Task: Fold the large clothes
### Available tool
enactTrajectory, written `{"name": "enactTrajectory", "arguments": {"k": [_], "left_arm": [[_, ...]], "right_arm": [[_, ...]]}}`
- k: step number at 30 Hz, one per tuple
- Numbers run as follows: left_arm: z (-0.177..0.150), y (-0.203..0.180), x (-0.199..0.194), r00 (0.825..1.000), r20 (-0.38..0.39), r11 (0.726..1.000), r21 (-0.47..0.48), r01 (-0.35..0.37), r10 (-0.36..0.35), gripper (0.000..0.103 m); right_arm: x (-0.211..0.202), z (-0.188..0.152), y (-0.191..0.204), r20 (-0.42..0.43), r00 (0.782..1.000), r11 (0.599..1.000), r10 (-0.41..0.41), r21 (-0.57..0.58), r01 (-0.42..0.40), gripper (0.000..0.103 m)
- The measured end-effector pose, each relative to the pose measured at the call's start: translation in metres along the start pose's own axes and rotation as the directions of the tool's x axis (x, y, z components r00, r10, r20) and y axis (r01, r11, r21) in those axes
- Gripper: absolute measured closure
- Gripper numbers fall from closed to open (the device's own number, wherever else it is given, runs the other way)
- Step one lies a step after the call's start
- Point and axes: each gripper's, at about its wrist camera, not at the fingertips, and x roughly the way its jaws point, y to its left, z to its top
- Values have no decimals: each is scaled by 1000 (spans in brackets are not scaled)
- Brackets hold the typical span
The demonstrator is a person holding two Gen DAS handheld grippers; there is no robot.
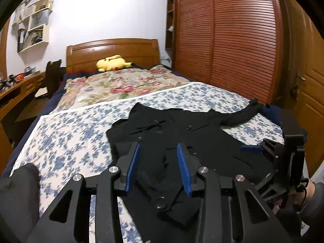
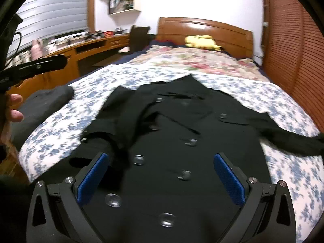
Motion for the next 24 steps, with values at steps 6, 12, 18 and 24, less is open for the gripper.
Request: {"name": "enactTrajectory", "arguments": {"k": [6,12,18,24], "left_arm": [[-19,26,-15,998,0,997,-43,-70,70,64],[-30,47,-27,995,4,991,-83,-104,104,64],[-38,61,-31,992,-1,986,-112,-122,123,63],[-40,64,-31,992,-5,985,-116,-129,130,63]], "right_arm": [[26,6,28,-28,993,991,112,-70,-114,0],[62,5,42,-114,974,973,198,-94,-209,6],[94,-1,43,-221,957,964,188,-143,-222,37],[89,-2,17,-203,965,969,167,-145,-198,92]]}}
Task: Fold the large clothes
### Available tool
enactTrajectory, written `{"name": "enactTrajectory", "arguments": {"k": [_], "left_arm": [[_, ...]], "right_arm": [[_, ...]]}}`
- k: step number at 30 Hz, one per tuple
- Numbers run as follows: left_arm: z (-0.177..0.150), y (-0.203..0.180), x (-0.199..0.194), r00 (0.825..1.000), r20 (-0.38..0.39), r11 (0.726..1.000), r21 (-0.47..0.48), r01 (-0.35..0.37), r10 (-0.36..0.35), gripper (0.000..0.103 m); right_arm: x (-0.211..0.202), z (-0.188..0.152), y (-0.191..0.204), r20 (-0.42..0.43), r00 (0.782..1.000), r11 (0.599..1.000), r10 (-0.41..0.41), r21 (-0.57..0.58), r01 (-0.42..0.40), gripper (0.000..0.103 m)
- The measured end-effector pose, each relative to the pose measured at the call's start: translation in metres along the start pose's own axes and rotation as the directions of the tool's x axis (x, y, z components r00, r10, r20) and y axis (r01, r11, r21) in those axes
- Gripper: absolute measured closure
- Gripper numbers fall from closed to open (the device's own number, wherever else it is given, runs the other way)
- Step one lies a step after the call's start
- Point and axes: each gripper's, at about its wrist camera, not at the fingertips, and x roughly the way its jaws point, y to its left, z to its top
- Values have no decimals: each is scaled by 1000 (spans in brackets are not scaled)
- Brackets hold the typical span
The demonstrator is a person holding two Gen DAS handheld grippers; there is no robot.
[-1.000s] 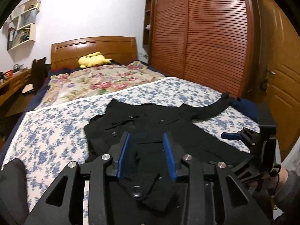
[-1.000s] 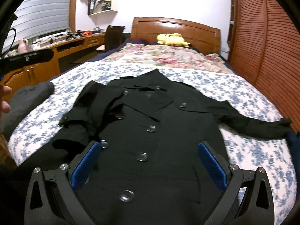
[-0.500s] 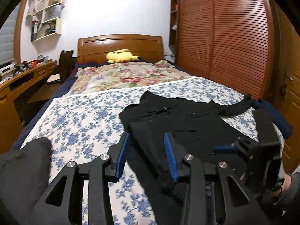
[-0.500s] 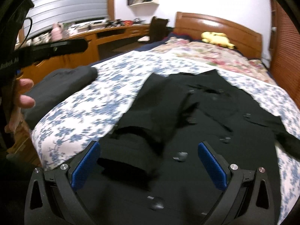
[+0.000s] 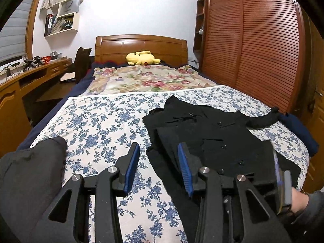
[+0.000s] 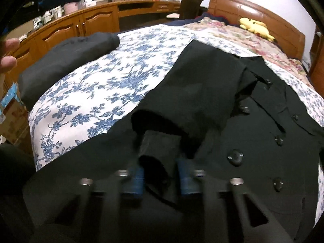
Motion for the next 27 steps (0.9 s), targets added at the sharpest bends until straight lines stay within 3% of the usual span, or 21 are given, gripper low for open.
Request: {"name": "enactTrajectory", "arguments": {"k": [7,16,21,27], "left_arm": [[-2,-10,5,1000,-9,1000,13,11,-11,62],[0,-35,18,999,-28,998,55,37,-35,62],[0,-47,23,998,-29,996,68,49,-47,62],[-1,-63,28,998,-36,994,89,63,-60,62]], "right_arm": [[-82,-14,-65,179,983,993,-44,119,23,95],[-173,-42,-116,311,943,977,-119,208,55,95],[-197,-73,-115,330,931,970,-156,232,80,95],[-198,-95,-112,271,942,955,-198,272,123,95]]}}
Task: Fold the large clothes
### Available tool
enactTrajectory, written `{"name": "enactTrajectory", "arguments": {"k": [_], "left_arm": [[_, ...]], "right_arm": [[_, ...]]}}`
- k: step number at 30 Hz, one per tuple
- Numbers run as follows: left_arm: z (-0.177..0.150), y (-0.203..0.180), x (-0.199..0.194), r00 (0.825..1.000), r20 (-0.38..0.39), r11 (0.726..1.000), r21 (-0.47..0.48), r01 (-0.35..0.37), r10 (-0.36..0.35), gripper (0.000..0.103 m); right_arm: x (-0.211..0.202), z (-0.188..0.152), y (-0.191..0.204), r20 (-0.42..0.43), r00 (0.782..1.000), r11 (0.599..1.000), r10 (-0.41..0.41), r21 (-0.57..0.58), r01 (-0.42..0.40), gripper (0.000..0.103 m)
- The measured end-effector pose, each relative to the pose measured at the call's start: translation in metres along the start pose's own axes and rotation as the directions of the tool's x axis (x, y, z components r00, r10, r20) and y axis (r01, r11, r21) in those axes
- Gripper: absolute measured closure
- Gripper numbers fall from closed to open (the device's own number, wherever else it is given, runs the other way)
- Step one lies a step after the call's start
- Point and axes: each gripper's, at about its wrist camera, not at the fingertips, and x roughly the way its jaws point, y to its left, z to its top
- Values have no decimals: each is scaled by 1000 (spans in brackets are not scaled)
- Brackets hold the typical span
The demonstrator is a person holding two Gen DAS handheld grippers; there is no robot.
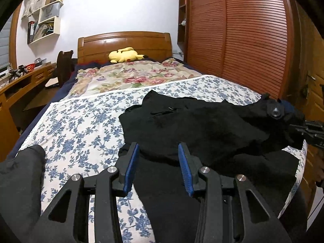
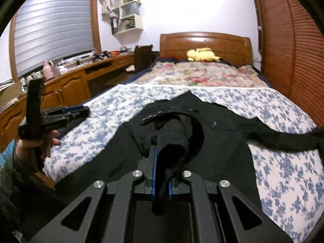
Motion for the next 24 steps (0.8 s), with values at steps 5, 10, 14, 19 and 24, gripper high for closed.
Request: {"name": "enactTrajectory", "arguments": {"k": [5,10,14,19,24], "left_arm": [[-1,-12,4,1000,-8,1000,16,16,-16,62],[1,-27,11,999,-16,999,35,32,-32,62],[6,-39,18,998,-15,998,34,54,-54,62],[11,-57,27,997,-11,996,26,80,-80,62],[12,-79,39,994,-23,994,31,106,-105,62]], "right_arm": [[-3,-13,-16,-54,996,996,-70,49,73,95],[0,-16,-30,-127,969,973,-211,64,220,75],[-4,-15,-35,-115,949,952,-293,60,301,49],[21,-13,-28,-116,974,977,-195,69,204,48],[67,-22,-59,-190,970,986,-153,34,162,48]]}}
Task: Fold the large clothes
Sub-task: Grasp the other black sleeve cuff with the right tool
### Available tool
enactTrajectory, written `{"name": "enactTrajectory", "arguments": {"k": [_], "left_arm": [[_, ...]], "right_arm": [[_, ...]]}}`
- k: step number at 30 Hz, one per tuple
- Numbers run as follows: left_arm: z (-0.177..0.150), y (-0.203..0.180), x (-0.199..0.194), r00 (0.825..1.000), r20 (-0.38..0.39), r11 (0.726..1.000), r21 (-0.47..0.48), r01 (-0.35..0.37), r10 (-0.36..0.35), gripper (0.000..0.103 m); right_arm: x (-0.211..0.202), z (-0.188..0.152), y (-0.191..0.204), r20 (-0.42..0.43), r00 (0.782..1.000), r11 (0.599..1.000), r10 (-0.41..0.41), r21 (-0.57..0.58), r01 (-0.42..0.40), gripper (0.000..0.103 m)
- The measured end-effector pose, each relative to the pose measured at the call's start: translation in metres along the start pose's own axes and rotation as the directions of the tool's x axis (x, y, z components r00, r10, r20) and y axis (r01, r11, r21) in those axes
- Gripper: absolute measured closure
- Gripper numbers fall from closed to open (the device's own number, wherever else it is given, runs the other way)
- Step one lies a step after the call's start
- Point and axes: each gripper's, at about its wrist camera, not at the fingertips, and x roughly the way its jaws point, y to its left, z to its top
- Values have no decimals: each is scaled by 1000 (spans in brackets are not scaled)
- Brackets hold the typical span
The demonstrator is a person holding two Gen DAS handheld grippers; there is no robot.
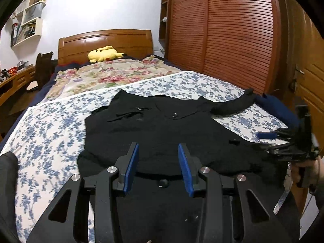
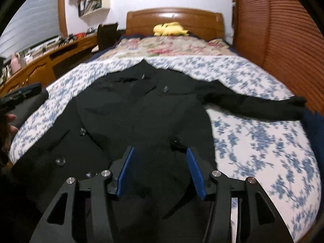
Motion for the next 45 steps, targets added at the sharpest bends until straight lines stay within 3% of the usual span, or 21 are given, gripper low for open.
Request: {"name": "enactTrajectory", "arguments": {"k": [7,15,21,26,32,36,45], "left_arm": [[-1,-25,17,999,-28,999,37,16,-15,62],[-6,-40,32,999,-54,998,60,2,1,62],[-9,-46,41,998,-63,998,61,-9,13,62],[-9,-53,44,998,-61,998,64,-5,8,62],[-5,-57,53,998,-63,998,63,6,-2,62],[-4,-56,59,998,-62,999,53,4,-1,62],[-4,-52,62,997,-79,999,50,-1,5,62]], "right_arm": [[76,-10,-15,-200,980,1000,13,-13,-16,49],[66,-10,-16,-184,983,999,15,-27,-21,49],[25,0,-38,-87,996,999,26,-23,-28,48],[19,14,-75,-31,997,997,-68,-28,67,44],[47,26,-142,-55,984,984,-170,52,173,44],[66,38,-187,-62,980,972,-191,128,197,44],[107,63,-270,-89,957,896,-275,337,289,44]]}}
